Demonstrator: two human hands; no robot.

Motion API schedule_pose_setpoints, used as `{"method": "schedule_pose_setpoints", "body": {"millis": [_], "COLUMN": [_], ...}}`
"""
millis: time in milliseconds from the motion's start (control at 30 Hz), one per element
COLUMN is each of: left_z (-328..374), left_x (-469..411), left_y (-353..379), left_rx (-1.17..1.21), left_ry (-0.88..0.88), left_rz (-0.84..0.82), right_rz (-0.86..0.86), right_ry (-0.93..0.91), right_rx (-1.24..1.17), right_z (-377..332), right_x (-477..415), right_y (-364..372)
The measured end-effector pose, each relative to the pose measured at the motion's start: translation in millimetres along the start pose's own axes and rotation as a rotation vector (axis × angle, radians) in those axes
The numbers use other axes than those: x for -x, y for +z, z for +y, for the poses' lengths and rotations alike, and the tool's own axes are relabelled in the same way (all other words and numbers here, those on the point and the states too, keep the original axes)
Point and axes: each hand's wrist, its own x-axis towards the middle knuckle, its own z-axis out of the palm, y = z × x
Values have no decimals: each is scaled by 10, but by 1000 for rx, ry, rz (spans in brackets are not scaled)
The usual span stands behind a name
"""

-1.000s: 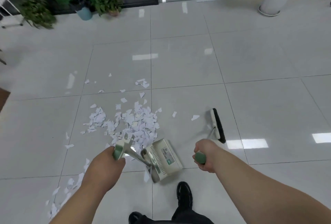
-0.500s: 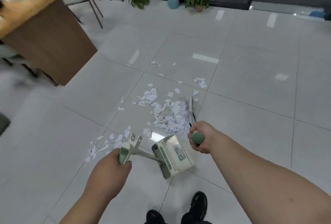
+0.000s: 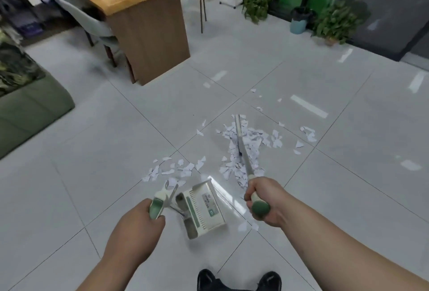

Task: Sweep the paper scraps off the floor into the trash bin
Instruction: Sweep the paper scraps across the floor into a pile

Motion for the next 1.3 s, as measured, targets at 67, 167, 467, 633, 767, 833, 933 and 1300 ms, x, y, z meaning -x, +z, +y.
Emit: {"method": "schedule_pose_setpoints", "body": {"millis": [67, 167, 467, 633, 767, 833, 933, 1300], "left_z": [-277, -698, -1603, -1773, -1710, -1612, -1373, 354], "left_x": [-18, -17, 133, 94, 24, -20, -70, -191], "left_y": [-117, -248, -248, -140, -88, -52, 29, 606], "left_rx": [7, 46, 234, 282, 277, 273, 270, 296], "left_ry": [-31, -78, -296, -419, -502, -544, -605, -736], "left_rz": [14, 36, 70, 84, 93, 94, 90, 180], "right_rz": [-78, -161, -353, -427, -479, -489, -485, -449], "right_ry": [20, 72, 284, 361, 409, 442, 484, 544], "right_rx": [18, 72, 114, 216, 232, 202, 177, 243], "right_z": [-18, 5, 261, 301, 190, 75, -131, -1550], "right_x": [62, 65, -154, -413, -671, -843, -1174, -2097], "right_y": [280, 682, 1671, 2117, 2398, 2436, 2326, 212]}}
